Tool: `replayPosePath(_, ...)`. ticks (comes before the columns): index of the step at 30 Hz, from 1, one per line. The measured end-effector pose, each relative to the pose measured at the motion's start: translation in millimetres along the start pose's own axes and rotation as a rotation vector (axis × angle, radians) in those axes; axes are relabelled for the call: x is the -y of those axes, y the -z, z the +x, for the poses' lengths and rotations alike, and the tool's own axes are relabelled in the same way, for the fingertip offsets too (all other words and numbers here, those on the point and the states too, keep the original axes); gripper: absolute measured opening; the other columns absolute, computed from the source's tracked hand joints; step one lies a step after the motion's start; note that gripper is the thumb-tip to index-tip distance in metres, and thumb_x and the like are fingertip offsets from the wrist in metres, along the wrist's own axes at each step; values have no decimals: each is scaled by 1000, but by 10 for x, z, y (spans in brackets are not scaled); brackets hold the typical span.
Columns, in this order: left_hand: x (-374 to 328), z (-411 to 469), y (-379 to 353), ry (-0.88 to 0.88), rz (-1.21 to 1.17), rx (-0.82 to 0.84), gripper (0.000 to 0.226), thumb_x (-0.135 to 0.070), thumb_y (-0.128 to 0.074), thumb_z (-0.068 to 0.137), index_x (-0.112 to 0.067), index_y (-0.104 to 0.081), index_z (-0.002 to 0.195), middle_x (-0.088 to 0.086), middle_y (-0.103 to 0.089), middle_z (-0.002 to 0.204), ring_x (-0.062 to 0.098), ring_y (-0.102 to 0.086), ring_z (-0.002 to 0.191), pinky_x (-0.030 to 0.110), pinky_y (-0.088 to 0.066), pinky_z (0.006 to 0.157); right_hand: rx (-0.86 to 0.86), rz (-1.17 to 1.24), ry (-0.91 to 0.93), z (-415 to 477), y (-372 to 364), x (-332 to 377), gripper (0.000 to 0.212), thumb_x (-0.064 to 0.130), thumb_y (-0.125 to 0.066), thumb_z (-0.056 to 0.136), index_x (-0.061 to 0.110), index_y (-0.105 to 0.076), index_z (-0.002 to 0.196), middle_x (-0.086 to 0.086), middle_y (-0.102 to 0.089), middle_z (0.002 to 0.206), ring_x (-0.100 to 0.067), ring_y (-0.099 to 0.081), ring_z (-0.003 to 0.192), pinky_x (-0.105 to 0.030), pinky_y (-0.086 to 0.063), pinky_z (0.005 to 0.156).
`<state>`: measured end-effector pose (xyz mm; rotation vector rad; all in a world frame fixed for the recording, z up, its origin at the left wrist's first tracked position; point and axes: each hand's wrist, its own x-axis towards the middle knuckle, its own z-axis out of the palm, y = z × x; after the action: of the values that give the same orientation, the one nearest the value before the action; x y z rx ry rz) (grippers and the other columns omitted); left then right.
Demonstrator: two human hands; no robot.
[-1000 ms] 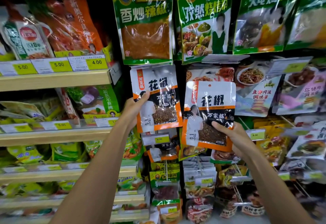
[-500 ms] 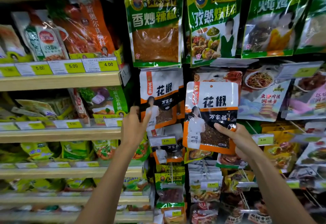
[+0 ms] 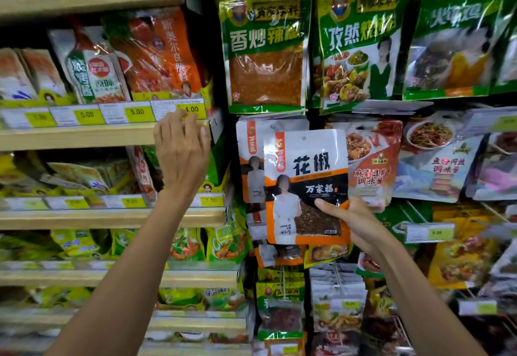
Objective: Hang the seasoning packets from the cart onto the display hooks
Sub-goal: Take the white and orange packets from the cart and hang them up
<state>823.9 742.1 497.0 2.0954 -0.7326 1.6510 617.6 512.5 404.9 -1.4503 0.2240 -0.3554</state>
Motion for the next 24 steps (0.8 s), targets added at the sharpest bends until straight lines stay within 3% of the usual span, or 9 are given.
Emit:
replayPosePath(6, 103, -74, -200, -24, -62, -81, 19, -15, -44, 97, -2, -56, 102, 23, -56, 105, 34, -43, 103, 44, -35, 92, 19, -38, 21, 169, -212, 155, 79, 41, -83, 57, 14, -56, 126, -5, -69, 119, -21, -63, 114, -45, -47, 102)
replayPosePath(13, 185, -103, -258, -40, -114, -76, 23, -20, -39, 99, -5, -52, 110, 23, -55, 111, 34, -43, 106, 44, -33, 94, 13, -26, 34, 354, -371, 173, 48, 38, -82, 59, 27, -67, 104, 4, -73, 108, -17, -65, 110, -48, -44, 105)
replayPosePath(15, 186, -113, -263, -38, -128, -73, 25, -22, -37, 100, -6, -51, 111, 22, -54, 112, 33, -42, 106, 43, -33, 95, 25, -25, 43, 382, -400, 162, 61, 40, -83, 59, 23, -65, 114, 0, -70, 117, -20, -62, 116, -50, -42, 107)
replayPosePath(18, 180, -118, -261, -30, -143, -67, 26, -25, -33, 101, -7, -50, 111, 21, -53, 112, 32, -42, 106, 42, -31, 95, 39, 9, 40, 417, -451, 156, 95, 42, -86, 56, 15, -47, 138, -7, -58, 135, -25, -52, 128, -51, -37, 111)
replayPosePath(20, 180, -121, -262, -27, -144, -61, 27, -25, -32, 101, -7, -49, 111, 21, -53, 113, 32, -42, 107, 42, -31, 96, 34, 15, 40, 432, -471, 150, 98, 42, -86, 56, 15, -44, 141, -7, -55, 138, -26, -49, 130, -50, -36, 111)
replayPosePath(24, 182, -124, -261, -26, -141, -50, 29, -27, -31, 102, -7, -50, 113, 22, -54, 114, 33, -42, 108, 43, -32, 96, 28, 56, 13, 464, -458, 110, 84, 37, -84, 57, 11, -53, 131, -9, -66, 123, -26, -60, 118, -50, -42, 107)
